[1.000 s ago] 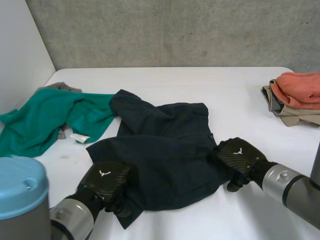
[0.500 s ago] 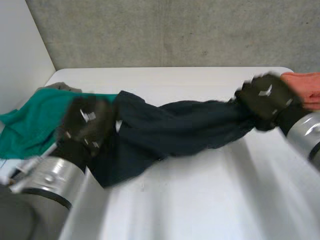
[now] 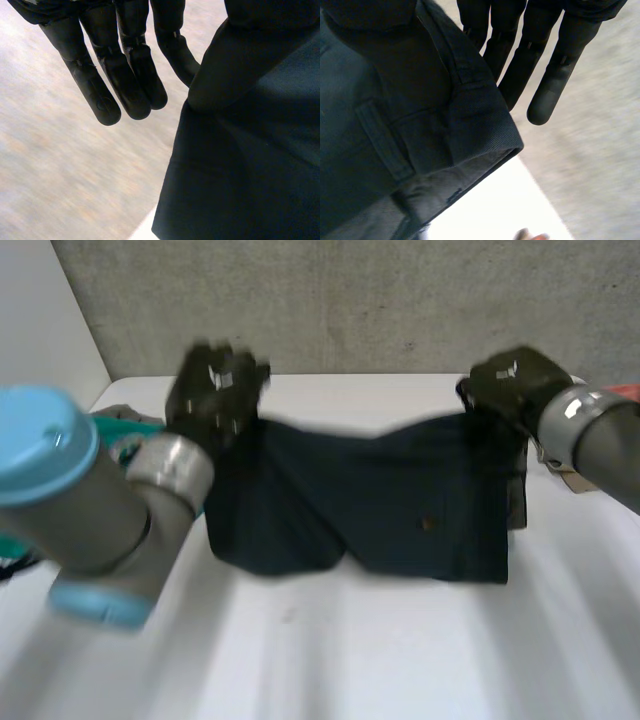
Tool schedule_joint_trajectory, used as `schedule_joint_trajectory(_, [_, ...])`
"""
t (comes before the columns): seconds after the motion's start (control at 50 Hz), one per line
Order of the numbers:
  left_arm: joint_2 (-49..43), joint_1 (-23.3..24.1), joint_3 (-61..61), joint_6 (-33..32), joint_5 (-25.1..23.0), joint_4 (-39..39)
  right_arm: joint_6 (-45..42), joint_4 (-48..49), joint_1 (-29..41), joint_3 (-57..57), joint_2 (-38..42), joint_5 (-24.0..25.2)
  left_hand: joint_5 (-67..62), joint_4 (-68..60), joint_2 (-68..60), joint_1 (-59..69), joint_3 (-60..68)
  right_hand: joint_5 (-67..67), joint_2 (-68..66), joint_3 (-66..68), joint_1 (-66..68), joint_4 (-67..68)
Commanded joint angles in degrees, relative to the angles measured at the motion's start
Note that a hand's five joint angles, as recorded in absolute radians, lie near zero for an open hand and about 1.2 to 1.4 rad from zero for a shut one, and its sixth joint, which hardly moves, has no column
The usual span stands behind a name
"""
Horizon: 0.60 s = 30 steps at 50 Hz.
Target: Fold the laundry.
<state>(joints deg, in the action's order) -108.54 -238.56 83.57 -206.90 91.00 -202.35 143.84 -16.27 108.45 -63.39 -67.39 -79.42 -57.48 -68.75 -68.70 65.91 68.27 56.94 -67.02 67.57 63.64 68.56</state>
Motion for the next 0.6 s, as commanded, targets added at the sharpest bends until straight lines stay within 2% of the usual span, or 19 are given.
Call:
schedule_joint_trajectory(0.02, [-5.5,-2.8,-23.3,-3.7,-0.8,-19.3,5.5,28.1,2.1,12.9,4.4,-7.8,-12.5,-11.3,-11.3,14.1,11.7,13.1,-13.0,12.4,16.4,11.4])
schedule_joint_trajectory(0.08, [-5.3,-3.1,-27.0,-3.2,-0.5,-29.3,9.4,43.4,2.2,13.3,3.2,-8.1,-12.5,-11.3,-11.3,14.1,11.7,13.1,-13.0,12.4,16.4,11.4])
schedule_joint_trajectory(0.12, [-4.9,-3.4,-27.5,-2.8,-0.3,-32.1,10.4,47.2,2.2,13.3,2.8,-7.7,-12.5,-11.3,-11.3,14.1,11.7,13.1,-13.0,12.4,16.4,11.4])
schedule_joint_trajectory(0.16, [-4.7,-3.3,-27.1,-2.5,-0.4,-31.8,11.6,48.0,2.0,14.0,3.1,-5.6,-12.5,-11.3,-11.3,14.1,11.7,13.1,-13.0,12.4,16.4,11.4])
schedule_joint_trajectory(0.34, [-2.3,-1.9,-15.0,-1.8,0.0,-22.5,13.4,40.2,2.1,13.7,8.8,2.8,-12.5,-11.3,-11.3,14.1,11.7,13.1,-13.0,12.4,16.4,11.4])
schedule_joint_trajectory(0.5, [-2.5,-0.3,0.7,-2.4,0.0,-18.5,13.1,28.5,1.8,12.4,17.8,7.3,-12.5,-11.3,-11.3,14.1,11.7,13.1,-13.0,12.4,16.4,11.4])
schedule_joint_trajectory(0.6, [-7.4,1.0,8.9,-4.6,1.9,-14.3,9.8,22.3,2.0,7.9,21.2,8.1,-12.5,-11.3,-11.3,14.1,11.7,13.1,-13.0,12.4,16.4,11.4])
